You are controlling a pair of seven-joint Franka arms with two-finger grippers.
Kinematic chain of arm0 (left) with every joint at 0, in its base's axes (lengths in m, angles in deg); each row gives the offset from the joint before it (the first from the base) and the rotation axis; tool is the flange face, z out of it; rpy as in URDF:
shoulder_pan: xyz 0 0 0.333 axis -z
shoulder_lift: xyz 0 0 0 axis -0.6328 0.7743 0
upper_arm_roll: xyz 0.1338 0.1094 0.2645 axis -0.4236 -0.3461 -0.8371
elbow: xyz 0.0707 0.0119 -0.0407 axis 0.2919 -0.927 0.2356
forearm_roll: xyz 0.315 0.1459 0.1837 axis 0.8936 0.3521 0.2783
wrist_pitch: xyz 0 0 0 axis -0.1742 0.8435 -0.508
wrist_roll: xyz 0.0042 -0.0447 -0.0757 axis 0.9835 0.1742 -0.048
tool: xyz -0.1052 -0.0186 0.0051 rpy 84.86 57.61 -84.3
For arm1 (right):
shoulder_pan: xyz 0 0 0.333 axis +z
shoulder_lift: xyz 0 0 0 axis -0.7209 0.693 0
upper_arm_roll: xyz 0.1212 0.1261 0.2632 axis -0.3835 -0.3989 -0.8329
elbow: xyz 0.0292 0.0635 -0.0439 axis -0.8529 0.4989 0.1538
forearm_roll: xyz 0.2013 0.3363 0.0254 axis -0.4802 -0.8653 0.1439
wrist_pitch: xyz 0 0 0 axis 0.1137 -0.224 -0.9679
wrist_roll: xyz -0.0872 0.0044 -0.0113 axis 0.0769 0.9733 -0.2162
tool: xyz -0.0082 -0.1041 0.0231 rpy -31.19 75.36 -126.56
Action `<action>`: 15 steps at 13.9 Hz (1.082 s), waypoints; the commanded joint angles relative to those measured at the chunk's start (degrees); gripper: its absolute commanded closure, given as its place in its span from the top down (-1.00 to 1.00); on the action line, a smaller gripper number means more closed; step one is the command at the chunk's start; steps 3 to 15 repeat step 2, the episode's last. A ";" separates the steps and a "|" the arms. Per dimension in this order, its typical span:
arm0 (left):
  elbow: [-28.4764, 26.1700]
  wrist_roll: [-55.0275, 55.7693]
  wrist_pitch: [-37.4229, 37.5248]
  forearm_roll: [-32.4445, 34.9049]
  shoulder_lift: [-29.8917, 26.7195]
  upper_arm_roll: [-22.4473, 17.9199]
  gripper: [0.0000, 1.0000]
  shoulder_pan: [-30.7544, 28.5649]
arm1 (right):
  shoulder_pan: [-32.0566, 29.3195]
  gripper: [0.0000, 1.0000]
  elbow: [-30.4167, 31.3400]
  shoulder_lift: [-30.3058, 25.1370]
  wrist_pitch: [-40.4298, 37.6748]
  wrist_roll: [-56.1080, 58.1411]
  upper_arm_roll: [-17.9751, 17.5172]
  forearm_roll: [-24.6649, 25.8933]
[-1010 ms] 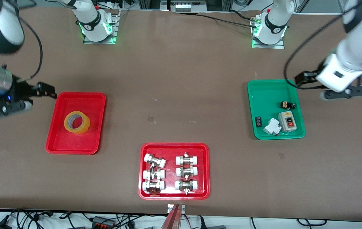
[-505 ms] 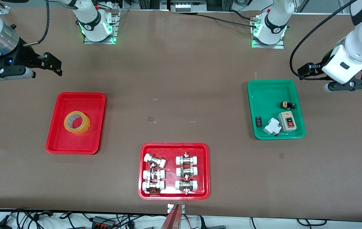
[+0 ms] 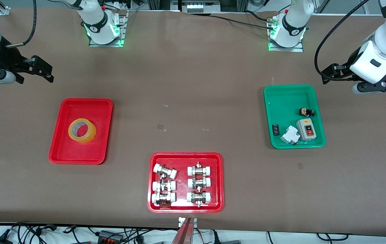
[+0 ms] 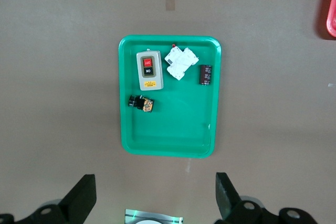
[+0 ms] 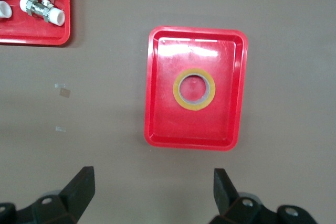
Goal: Left arm passes tape to right arm into tray
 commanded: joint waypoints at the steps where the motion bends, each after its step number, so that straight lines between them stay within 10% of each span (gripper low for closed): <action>1: -0.11 0.31 -0.27 -1.12 -0.67 -0.43 1.00 0.09 | -0.81 1.00 -2.08 0.53 -1.50 0.10 -0.37 0.87; 15: -0.29 0.31 -0.18 -1.29 -0.76 -0.43 1.00 0.09 | -0.91 1.00 -3.05 1.41 -1.84 0.03 -0.37 0.78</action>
